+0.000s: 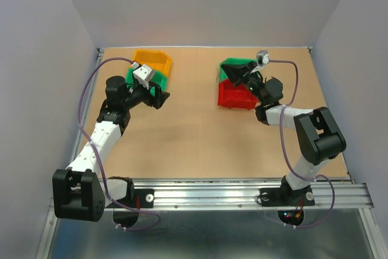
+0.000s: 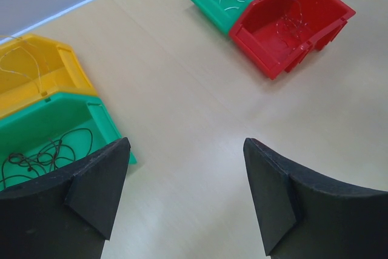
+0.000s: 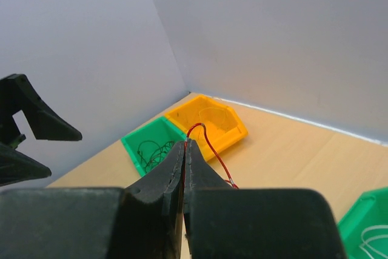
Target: Untangle the cables
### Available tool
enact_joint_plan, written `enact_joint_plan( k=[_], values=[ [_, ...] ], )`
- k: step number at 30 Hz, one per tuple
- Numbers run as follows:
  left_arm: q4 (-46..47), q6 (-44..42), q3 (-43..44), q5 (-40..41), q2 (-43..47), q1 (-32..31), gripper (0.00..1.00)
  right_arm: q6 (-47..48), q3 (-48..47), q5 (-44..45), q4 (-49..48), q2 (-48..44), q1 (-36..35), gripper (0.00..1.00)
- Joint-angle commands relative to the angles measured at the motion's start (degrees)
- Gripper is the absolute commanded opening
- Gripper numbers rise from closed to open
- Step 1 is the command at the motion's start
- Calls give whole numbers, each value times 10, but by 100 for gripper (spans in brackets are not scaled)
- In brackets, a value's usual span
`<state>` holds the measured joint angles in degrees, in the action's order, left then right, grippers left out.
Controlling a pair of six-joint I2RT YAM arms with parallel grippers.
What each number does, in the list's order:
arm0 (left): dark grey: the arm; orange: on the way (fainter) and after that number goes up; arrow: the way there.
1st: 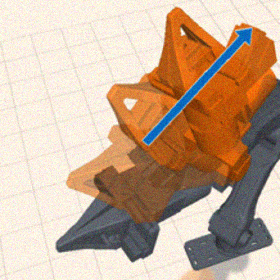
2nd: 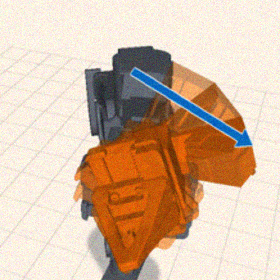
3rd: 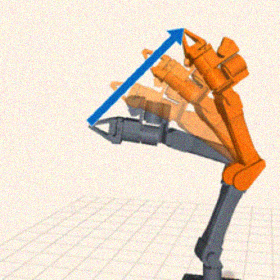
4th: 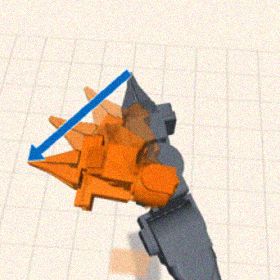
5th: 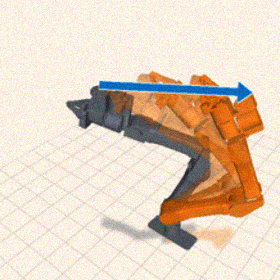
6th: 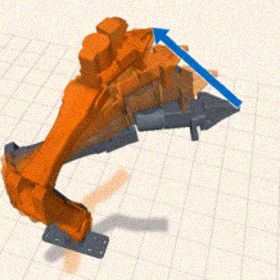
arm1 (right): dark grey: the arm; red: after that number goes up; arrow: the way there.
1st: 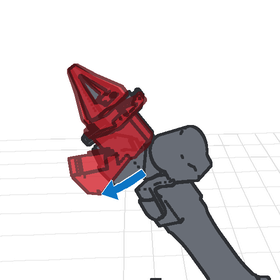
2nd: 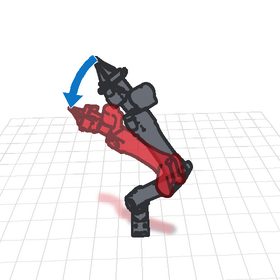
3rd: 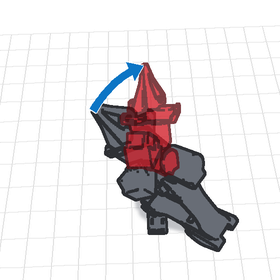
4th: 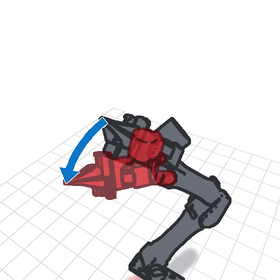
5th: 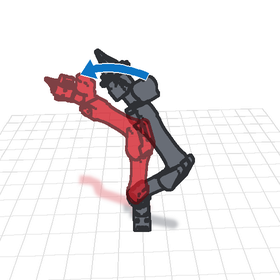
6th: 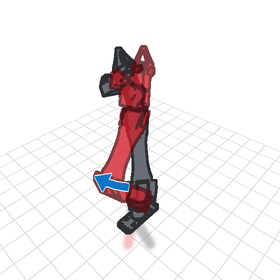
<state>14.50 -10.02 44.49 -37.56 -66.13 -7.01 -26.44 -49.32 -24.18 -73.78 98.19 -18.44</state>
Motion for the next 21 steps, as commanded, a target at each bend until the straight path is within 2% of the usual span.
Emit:
enact_joint_plan(
  k=[1,11,18,21],
  values=[
    [24,-4,-5,-15,16,3,87,7,51,45,-54,-38,3,1],
    [18,-8,-7,-18,25,5,87,19,156,85,-50,-67,28,1],
    [18,-9,-7,-29,21,5,86,9,164,39,-18,-27,74,0],
    [18,-9,-6,-27,19,5,86,12,165,49,7,-20,78,1]
  ],
)
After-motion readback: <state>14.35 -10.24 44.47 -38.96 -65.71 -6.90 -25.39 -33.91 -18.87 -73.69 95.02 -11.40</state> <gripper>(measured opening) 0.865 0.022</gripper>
